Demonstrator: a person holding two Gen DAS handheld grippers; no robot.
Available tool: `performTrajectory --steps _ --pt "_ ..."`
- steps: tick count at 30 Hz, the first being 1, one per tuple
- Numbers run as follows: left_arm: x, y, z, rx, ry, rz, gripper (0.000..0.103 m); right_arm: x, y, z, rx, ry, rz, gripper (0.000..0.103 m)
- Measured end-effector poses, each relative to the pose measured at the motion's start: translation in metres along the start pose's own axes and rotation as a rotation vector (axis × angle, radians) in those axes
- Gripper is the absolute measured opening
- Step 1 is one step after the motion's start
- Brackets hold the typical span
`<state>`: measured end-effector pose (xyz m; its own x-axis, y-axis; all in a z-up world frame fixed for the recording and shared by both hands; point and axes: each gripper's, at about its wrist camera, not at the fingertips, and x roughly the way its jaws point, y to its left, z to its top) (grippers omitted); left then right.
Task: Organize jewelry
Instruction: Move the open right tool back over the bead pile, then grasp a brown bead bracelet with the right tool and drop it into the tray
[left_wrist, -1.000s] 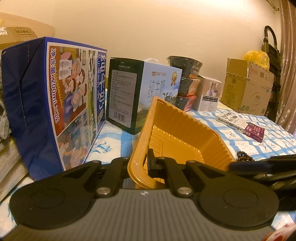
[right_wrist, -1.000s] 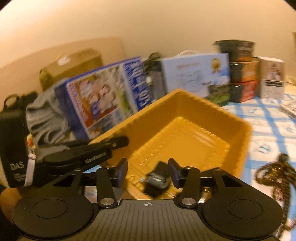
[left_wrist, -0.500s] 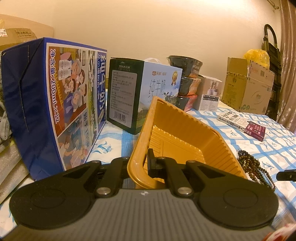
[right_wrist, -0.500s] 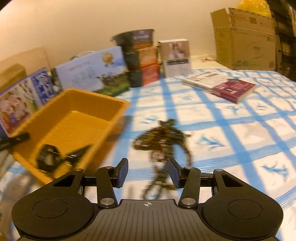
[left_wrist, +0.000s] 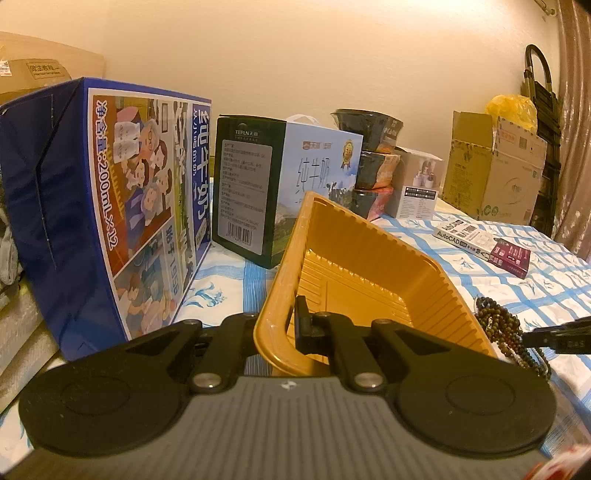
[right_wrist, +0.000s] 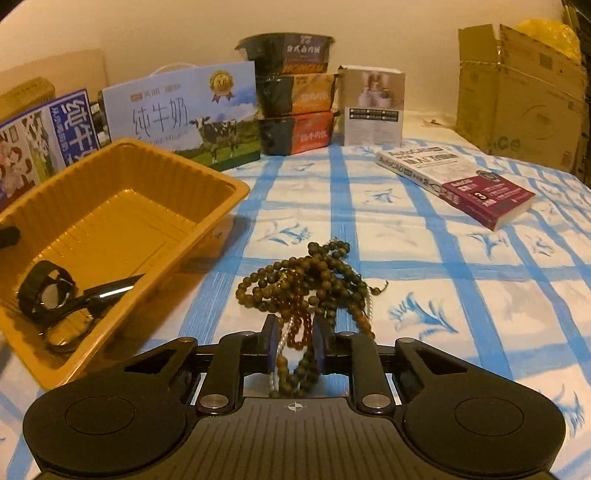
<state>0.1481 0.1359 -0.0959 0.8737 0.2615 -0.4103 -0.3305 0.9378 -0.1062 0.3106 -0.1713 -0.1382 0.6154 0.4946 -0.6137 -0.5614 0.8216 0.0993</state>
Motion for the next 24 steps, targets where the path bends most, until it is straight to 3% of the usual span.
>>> performTrajectory --steps 10,14,24 --pt "0.000 0.000 0.000 0.004 -0.001 0.000 0.007 0.033 0.000 0.011 -0.013 0.015 -0.026 0.018" --pt "0.000 0.000 0.000 0.004 -0.001 0.000 0.007 0.039 0.002 0.012 -0.051 0.011 -0.038 0.005" --pt "0.000 0.000 0.001 0.004 -0.001 0.000 0.007 0.027 -0.029 0.026 0.016 -0.053 -0.093 0.004"
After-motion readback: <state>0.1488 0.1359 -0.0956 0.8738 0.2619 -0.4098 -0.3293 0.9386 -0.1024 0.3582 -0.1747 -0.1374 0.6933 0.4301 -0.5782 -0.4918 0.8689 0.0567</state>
